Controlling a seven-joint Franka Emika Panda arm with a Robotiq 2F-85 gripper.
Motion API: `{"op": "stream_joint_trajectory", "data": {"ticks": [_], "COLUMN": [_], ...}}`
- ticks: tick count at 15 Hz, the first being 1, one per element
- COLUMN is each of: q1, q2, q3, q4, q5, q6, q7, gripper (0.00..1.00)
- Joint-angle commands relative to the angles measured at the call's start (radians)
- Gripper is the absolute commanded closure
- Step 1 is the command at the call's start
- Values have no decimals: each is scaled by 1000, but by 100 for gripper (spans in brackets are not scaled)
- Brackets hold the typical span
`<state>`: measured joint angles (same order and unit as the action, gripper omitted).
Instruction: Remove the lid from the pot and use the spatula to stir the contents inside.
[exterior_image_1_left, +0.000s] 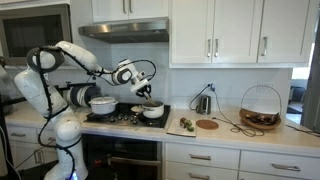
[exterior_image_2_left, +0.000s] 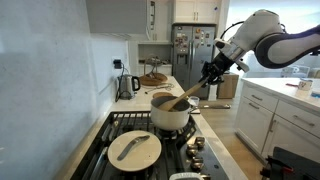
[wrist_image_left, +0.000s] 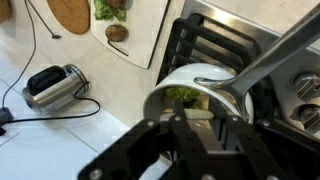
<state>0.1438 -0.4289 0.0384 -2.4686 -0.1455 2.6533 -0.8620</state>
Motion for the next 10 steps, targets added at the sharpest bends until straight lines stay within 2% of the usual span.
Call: {"op": "stream_joint_trajectory", "data": {"ticks": [1,5,10], "q1": [-18,-6,-3], "q2": [-17,-7,17], "q3": [48,82,159], "q4": [67,129,178], "q5": [-93,-160,-282], "q6": [-120,-233,-332], "q7": [96,157,272], "gripper": [92,92,92]}}
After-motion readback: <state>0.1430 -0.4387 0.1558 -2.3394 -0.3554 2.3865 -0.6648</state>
